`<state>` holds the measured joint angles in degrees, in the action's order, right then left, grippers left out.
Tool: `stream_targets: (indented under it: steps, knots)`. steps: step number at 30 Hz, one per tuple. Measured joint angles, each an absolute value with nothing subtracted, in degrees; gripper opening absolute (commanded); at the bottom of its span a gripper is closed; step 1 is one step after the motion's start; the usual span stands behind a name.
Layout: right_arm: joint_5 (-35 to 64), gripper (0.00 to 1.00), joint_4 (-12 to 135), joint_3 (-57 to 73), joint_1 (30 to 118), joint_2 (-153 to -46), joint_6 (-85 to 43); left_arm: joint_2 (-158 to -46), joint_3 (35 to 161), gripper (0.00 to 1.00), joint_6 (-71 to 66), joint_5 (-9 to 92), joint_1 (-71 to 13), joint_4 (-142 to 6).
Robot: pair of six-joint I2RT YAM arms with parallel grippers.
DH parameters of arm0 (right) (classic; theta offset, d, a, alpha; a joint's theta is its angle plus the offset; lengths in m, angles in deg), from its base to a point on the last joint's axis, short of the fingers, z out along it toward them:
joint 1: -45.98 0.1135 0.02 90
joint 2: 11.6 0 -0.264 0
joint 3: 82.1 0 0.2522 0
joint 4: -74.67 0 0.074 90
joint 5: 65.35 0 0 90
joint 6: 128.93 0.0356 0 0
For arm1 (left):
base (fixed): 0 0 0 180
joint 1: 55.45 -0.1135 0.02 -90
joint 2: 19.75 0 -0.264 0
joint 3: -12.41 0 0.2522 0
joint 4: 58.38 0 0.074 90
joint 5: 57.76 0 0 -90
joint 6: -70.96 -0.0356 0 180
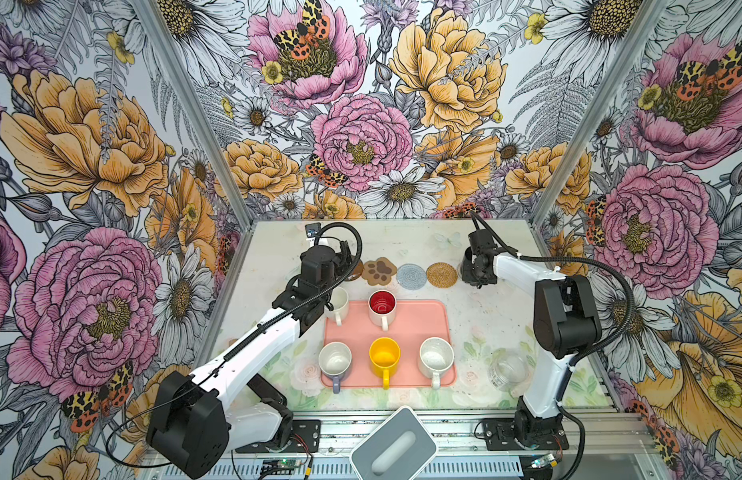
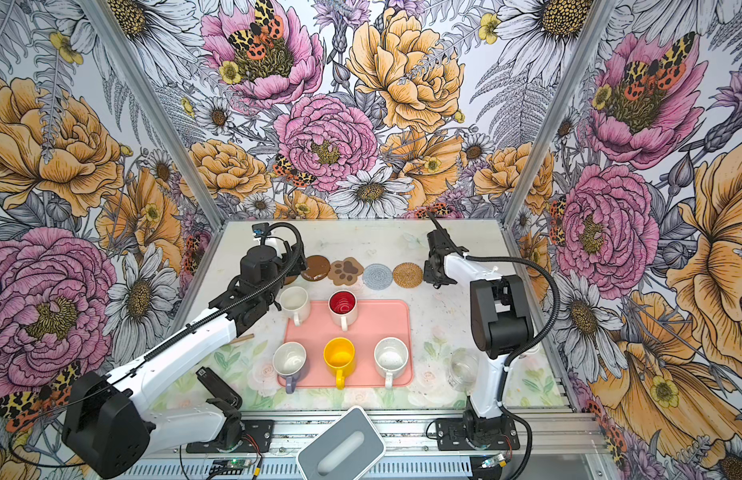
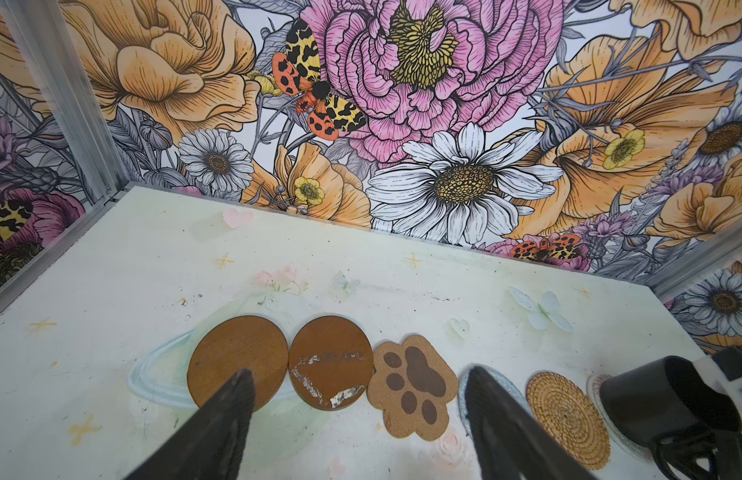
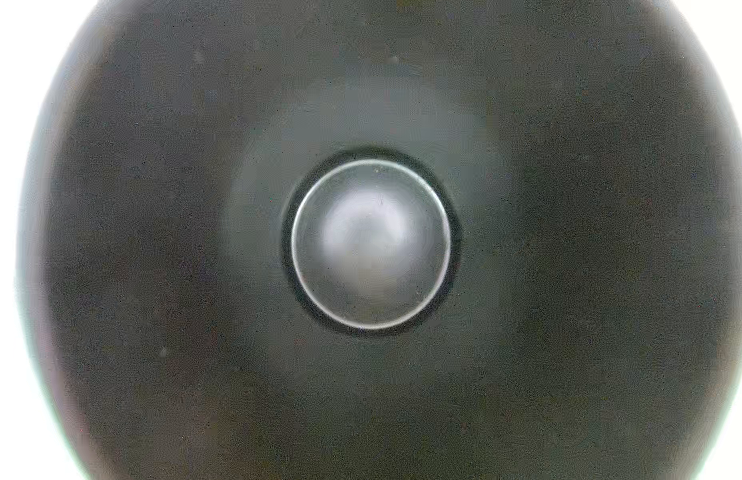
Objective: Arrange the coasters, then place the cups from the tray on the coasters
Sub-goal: 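Move the held black mug over the rattan coaster with the right gripper, then lower the black mug onto the beaded coaster and open the right gripper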
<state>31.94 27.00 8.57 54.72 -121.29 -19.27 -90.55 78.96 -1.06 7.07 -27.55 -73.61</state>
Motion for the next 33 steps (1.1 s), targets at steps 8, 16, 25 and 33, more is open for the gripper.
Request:
stream_targets:
  steps: [8,16,25,33]
  knots:
    - [32.8,0.0,27.0,8.5,54.9,-121.3,-19.0,-90.6,78.9,0.81,-0.9,7.1,-27.6,-73.6]
    - [33.2,0.0,28.2,7.1,54.5,-120.6,-18.9,-90.6,78.9,0.81,-0.9,7.1,-27.6,-73.6]
    - [33.4,0.0,29.1,6.1,54.2,-120.0,-18.9,-90.6,78.9,0.81,-0.9,7.3,-27.6,-73.6]
    - [33.4,0.0,28.9,5.7,54.1,-119.6,-18.9,-90.6,78.9,0.81,-0.9,7.3,-27.6,-73.6]
